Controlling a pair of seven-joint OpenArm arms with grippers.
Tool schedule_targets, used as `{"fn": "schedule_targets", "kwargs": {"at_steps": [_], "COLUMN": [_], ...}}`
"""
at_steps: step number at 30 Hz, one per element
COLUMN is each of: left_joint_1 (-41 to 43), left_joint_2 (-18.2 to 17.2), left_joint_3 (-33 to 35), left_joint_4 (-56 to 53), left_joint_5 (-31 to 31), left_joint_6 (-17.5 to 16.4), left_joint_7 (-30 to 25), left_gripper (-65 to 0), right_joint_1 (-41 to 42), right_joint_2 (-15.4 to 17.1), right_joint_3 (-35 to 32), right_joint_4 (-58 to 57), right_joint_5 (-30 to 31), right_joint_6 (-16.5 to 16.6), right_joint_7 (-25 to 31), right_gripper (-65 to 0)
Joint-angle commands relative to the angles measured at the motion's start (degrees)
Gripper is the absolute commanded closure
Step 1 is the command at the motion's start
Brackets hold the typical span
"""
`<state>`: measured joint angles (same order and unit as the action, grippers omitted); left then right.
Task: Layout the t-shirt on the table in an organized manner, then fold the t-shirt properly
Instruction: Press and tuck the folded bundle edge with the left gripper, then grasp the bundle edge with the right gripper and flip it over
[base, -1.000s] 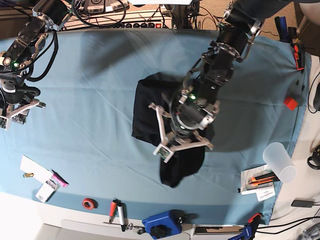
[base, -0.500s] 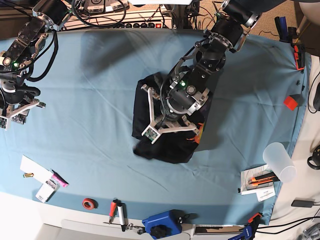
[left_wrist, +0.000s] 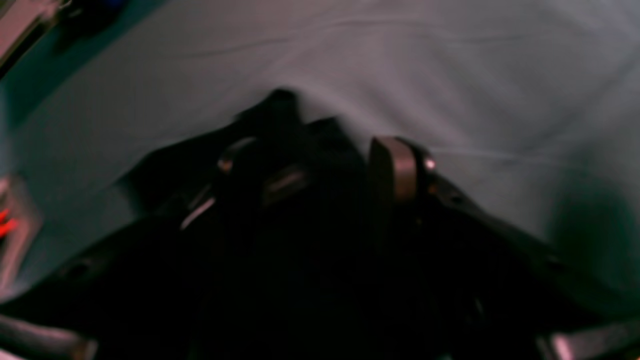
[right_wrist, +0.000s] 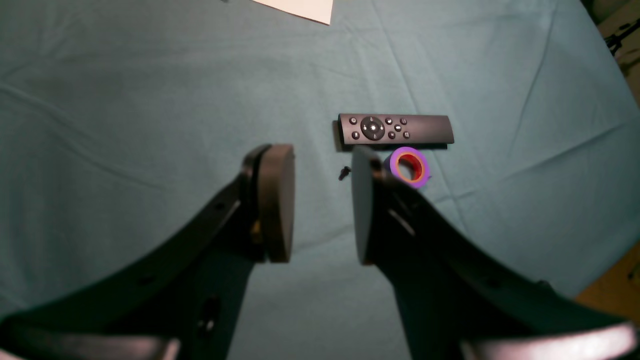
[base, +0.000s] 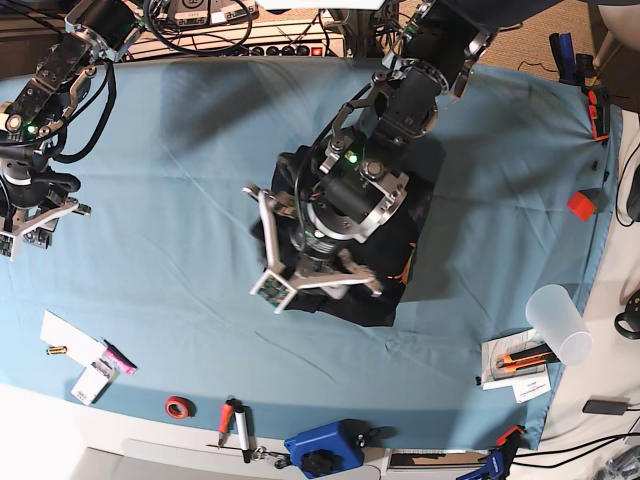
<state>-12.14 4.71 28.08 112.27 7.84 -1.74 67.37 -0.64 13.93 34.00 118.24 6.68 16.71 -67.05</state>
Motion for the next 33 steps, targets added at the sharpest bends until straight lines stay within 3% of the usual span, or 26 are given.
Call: {"fn": "schedule_targets", "kwargs": {"at_steps": [1,4,10,14,18,20,24,26,30,33], "left_joint_1": [-0.6,1.8,7.9,9.5,9.4,9.4,8.9,9.0,9.5,9.5], "left_joint_2": [0.0,-2.5,-4.9,-4.7,-4.1,-3.4,-2.8,-2.8,-2.9,-3.7], "left_joint_3": [-0.1,-0.1,-0.1,-0.1,-0.1,-0.1,-0.7,-1.5,-3.9,-6.4], "left_joint_4": [0.8,0.8,-4.1,-7.9,-7.9,-7.9,-4.6,-0.2,6.3,5.6], "left_joint_5": [2.4,7.1,-0.2,-7.5,-17.3,-19.1,-17.4,-15.7,-9.4,-6.1], "left_joint_6": [2.0,6.6,6.1,3.3,-2.4,-4.8,-4.1,-3.9,-3.9,-0.9], "left_joint_7": [-0.5,-0.3,-4.5,-7.3,-7.4,-7.3,-1.7,0.3,-1.1,-1.3], "left_gripper": [-33.9,-33.9,-33.9,-33.9,-33.9,-33.9,-33.8,-33.2,-33.0,-32.9], "right_joint_1": [0.6,0.6,0.6,0.6,0.6,0.6,0.7,0.7,0.8,1.8], "right_joint_2": [0.8,0.8,0.8,0.8,0.8,0.8,0.8,0.8,0.8,0.8], "right_joint_3": [0.2,0.2,0.2,0.2,0.2,0.1,-2.4,-5.2,-12.8,-18.9], "right_joint_4": [0.9,0.9,0.9,0.9,0.9,0.9,0.9,0.9,0.9,0.9], "right_joint_5": [0.0,0.0,2.1,8.9,18.8,24.4,30.8,31.3,30.9,29.0], "right_joint_6": [0.0,-0.1,0.0,1.2,7.5,10.8,16.0,16.1,16.1,16.1], "right_joint_7": [1.5,1.5,1.5,1.5,1.5,1.5,1.5,1.5,2.8,3.3], "right_gripper": [-19.6,-19.6,-19.6,-19.6,-19.6,-19.6,-19.3,-16.1,-12.0,-12.0]}}
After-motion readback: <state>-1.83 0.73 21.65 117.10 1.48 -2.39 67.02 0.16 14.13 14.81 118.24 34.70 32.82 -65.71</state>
